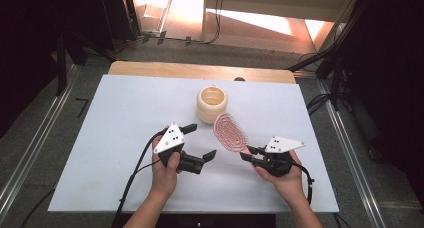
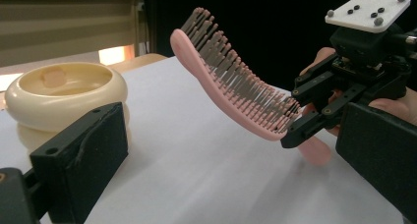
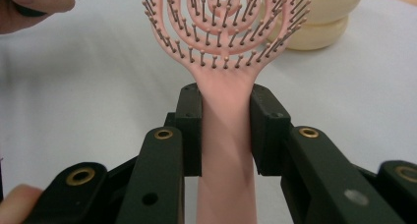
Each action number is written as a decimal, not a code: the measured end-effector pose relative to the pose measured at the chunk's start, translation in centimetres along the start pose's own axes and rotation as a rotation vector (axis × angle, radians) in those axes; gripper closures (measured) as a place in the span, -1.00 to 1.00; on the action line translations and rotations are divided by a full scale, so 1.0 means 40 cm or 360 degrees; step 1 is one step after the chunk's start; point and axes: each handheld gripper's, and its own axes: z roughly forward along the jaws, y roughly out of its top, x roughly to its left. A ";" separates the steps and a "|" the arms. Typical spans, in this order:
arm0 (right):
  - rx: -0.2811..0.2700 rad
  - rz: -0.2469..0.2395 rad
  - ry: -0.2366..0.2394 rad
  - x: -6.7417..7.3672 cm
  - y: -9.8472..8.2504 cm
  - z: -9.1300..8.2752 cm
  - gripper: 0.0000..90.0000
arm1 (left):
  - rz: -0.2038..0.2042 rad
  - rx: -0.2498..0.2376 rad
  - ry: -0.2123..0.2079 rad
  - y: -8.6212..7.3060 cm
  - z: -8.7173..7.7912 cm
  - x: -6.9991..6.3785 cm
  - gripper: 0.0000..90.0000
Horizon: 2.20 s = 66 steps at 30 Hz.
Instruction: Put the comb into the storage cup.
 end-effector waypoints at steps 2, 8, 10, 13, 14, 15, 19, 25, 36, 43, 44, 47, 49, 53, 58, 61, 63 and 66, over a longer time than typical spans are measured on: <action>-0.0024 0.0005 -0.0017 0.002 0.001 0.001 0.52 | -0.0005 -0.0006 -0.0005 0.003 0.004 -0.002 -1.00; -0.0071 -0.0013 -0.0028 0.012 0.004 0.002 0.52 | -0.0043 -0.0007 -0.0024 0.007 0.017 -0.003 -1.00; -0.0077 -0.0022 -0.0034 0.017 0.004 0.004 0.51 | -0.0057 -0.0006 -0.0029 0.009 0.022 -0.004 -1.00; -0.0084 -0.0024 -0.0033 0.023 0.004 0.009 0.52 | -0.0089 -0.0015 -0.0047 0.011 0.032 -0.006 -1.00; -0.0089 -0.0026 -0.0034 0.026 0.004 0.010 0.51 | -0.0096 -0.0013 -0.0043 0.012 0.035 -0.007 -1.00; -0.0097 -0.0025 -0.0031 0.028 0.005 0.012 0.51 | -0.0102 -0.0013 -0.0048 0.013 0.038 -0.008 -1.00; -0.0130 -0.0039 -0.0050 0.039 0.008 0.016 0.51 | -0.0147 -0.0019 -0.0059 0.016 0.051 -0.012 -0.99; -0.0144 -0.0064 -0.0043 0.050 0.009 0.024 0.51 | -0.0183 -0.0017 -0.0035 0.020 0.064 -0.018 -0.80; -0.0160 -0.0089 -0.0054 0.069 0.013 0.035 0.51 | -0.0301 -0.0006 0.0002 0.026 0.079 -0.019 -0.40; -0.0160 -0.0095 -0.0066 0.080 0.017 0.042 0.51 | -0.0344 -0.0010 0.0028 0.026 0.081 -0.014 -0.32; -0.0161 -0.0094 -0.0064 0.081 0.017 0.042 0.51 | -0.0347 -0.0011 0.0031 0.026 0.081 -0.014 -0.31; -0.0174 -0.0100 -0.0066 0.085 0.018 0.043 0.51 | -0.0363 -0.0006 0.0016 0.026 0.081 -0.012 -0.25; -0.0182 -0.0104 -0.0065 0.088 0.019 0.044 0.51 | -0.0384 -0.0005 -0.0002 0.025 0.081 -0.010 -0.20; -0.0191 -0.0117 -0.0072 0.097 0.022 0.047 0.51 | -0.0383 -0.0006 -0.0009 0.026 0.079 -0.010 -0.04; -0.0195 -0.0122 -0.0091 0.102 0.020 0.053 0.51 | -0.0423 0.0008 -0.0018 0.026 0.078 -0.006 0.07; -0.0197 -0.0128 -0.0108 0.105 0.017 0.057 0.51 | -0.0463 0.0016 -0.0053 0.027 0.078 0.000 0.13; -0.0199 -0.0136 -0.0115 0.106 0.015 0.059 0.51 | -0.0501 0.0015 -0.0088 0.027 0.079 0.004 0.20; -0.0189 -0.0148 -0.0136 0.110 0.014 0.065 0.51 | -0.0500 0.0022 -0.0142 0.029 0.080 0.004 0.30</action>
